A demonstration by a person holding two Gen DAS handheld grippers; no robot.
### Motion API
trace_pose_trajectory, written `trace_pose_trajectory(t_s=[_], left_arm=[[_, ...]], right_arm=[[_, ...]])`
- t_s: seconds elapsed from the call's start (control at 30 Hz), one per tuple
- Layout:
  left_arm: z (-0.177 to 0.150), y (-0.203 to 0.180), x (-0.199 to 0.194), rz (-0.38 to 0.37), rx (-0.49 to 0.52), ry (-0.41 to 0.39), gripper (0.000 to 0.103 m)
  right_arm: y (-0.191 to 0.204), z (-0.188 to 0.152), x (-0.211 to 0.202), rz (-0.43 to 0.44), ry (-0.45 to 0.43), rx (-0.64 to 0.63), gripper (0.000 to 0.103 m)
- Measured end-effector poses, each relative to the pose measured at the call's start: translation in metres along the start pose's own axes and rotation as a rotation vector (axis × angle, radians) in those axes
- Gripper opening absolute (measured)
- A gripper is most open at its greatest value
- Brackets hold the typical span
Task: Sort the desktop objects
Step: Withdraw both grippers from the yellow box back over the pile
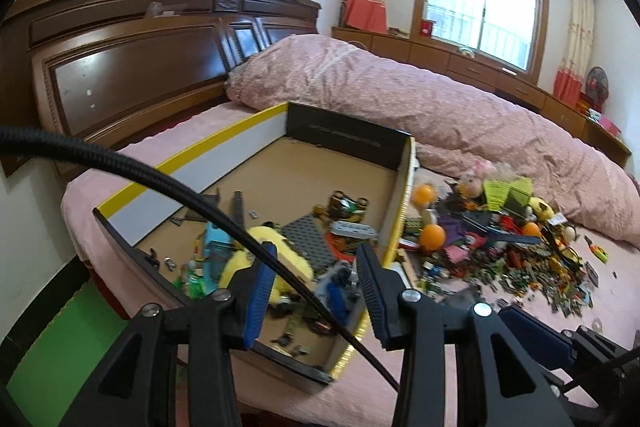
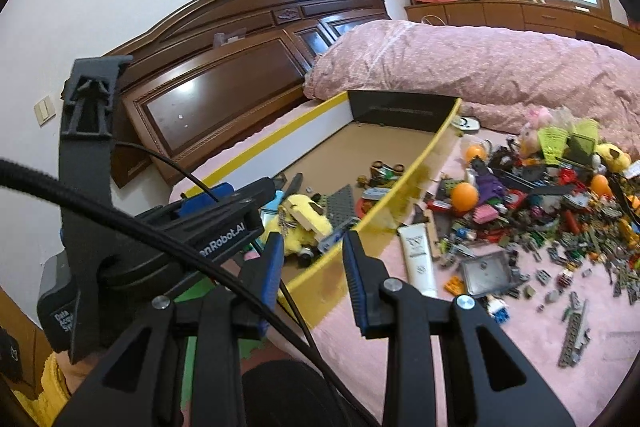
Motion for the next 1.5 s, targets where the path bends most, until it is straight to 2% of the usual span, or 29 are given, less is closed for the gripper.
trace_pose_trajectory(t_s=[0.53,0.9,0.93,0.97,1.03,1.33,1.5], left_arm=[[-0.030,-0.096,0.004,-0.105,0.101,0.061,0.042],[-0.063,-0.155,0.022,-0.216,0.112,0.104,0.042],[-0.067,-0.159,0.025,-0.225,0.118,0.112,0.042],[-0.071,-0.164,0.026,-0.234,0.122,0.117,0.042],[-0.078,-0.171,0.030,-0.249,0.132,0.122,0.042],[-0.099,-0.187,0.047,-0.296,0.195,0.160,0.042],[-0.100,-0.187,0.044,-0.298,0.242,0.161,0.042]], right_arm=[[-0.069,-0.023,-0.053,-0.102,-0.027,0.005,0.032],[-0.127,-0.055,-0.069,-0.182,-0.002,0.028,0.033],[-0.133,-0.059,-0.070,-0.189,0.001,0.035,0.034],[-0.138,-0.062,-0.070,-0.192,0.002,0.039,0.039],[-0.151,-0.070,-0.072,-0.208,0.001,0.051,0.043],[-0.216,-0.097,-0.071,-0.294,0.039,0.090,0.044],[-0.244,-0.098,-0.072,-0.295,0.031,0.144,0.044]])
Point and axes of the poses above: each gripper's, at about its wrist camera, not at the fingertips, and x roughly the way its jaws point, y to its left, z to its top, the point moved 10 cm from there along x, roughly the way its jaws point, and after that the axes turned 10 degrees about -z, right-handed, at the moved point
